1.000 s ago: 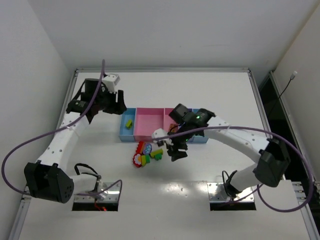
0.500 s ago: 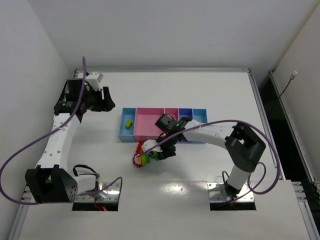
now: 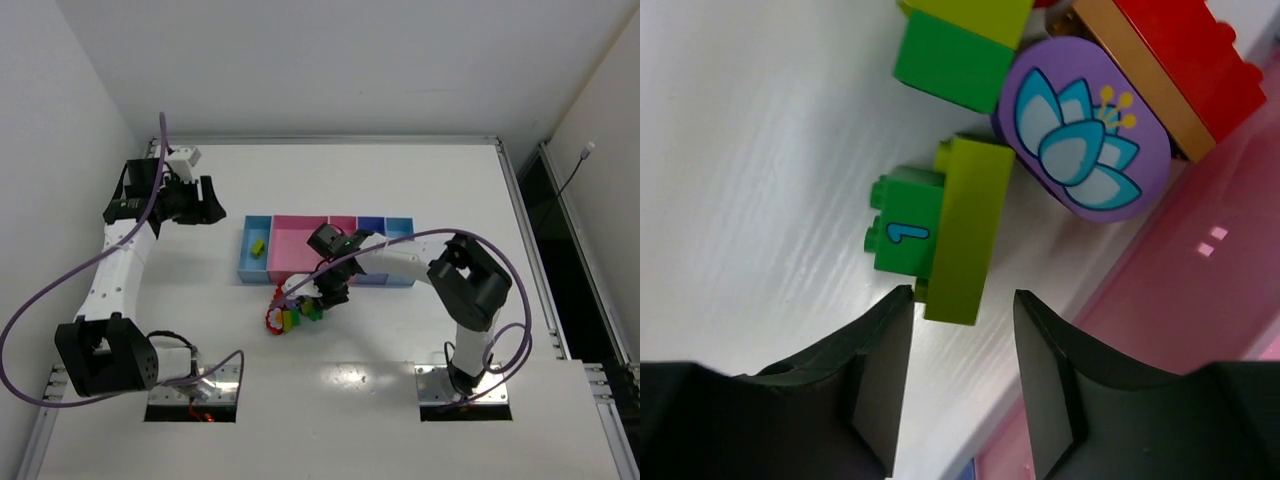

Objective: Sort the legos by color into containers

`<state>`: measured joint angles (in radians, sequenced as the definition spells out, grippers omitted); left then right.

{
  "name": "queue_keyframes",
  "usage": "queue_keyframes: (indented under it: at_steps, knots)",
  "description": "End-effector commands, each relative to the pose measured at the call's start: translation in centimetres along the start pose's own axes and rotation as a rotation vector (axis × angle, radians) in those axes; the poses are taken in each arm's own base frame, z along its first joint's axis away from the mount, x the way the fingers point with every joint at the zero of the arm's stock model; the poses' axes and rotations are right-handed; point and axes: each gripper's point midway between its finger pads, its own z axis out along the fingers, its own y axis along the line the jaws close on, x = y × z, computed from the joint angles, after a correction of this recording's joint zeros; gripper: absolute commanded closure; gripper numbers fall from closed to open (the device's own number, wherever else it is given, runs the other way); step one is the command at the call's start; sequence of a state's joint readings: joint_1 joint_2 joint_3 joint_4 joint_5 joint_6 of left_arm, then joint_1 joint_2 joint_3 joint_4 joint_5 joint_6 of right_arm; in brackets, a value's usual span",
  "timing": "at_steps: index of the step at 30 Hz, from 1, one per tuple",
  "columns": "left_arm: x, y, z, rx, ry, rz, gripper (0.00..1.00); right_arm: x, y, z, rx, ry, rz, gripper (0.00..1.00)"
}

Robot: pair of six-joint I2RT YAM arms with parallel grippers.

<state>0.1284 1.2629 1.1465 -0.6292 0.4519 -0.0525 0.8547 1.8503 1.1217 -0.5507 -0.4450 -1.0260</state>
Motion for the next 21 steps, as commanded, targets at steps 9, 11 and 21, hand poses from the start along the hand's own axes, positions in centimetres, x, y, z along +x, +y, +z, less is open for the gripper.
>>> queue_keyframes:
  at_steps: [9, 11, 21]
  knots:
    - [-0.2, 0.1, 0.0, 0.041, -0.006, 0.017, 0.33, -0.5, -2.0, -0.1, 0.010, -0.023, -0.030, 0.62]
    - [0.1, 0.0, 0.1, 0.050, 0.001, 0.013, 0.33, -0.6, -1.7, -0.5, 0.015, -0.025, -0.033, 0.58]
    - [1.1, -0.2, 0.6, 0.073, 0.026, -0.010, 0.33, -1.2, -1.2, -1.2, 0.045, -0.040, -0.069, 0.46]
